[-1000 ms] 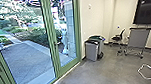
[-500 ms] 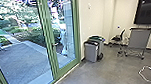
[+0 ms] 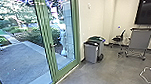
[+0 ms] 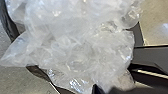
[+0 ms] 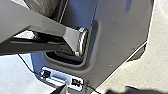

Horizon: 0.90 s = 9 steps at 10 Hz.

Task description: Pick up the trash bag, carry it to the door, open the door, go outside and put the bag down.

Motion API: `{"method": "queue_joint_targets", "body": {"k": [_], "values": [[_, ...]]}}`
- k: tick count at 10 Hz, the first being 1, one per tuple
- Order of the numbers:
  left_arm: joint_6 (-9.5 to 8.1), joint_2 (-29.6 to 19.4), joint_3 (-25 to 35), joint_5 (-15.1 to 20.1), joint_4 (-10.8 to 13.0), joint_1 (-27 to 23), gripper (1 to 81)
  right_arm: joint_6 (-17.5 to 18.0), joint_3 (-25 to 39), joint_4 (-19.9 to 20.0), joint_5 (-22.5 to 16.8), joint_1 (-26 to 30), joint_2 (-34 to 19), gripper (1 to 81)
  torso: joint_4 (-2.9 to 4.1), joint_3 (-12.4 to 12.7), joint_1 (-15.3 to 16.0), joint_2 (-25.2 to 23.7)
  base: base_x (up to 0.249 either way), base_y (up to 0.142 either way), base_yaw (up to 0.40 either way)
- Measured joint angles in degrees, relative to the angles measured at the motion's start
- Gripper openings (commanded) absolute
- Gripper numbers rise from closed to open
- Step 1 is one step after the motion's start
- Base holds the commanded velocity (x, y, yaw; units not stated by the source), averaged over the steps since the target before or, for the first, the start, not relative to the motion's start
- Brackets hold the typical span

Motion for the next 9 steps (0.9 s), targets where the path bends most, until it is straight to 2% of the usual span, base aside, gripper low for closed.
{"method": "queue_joint_targets", "body": {"k": [9], "values": [[0.02, 0.0, 0.0, 0.0, 0.0, -0.4, 1.0, 0.0, 0.0, 0.0, 0.5, 1.0, 0.6, 81.1, 0.0, 0.0, 0.0, 0.0, 0.113, 0.0, 0.0]]}}
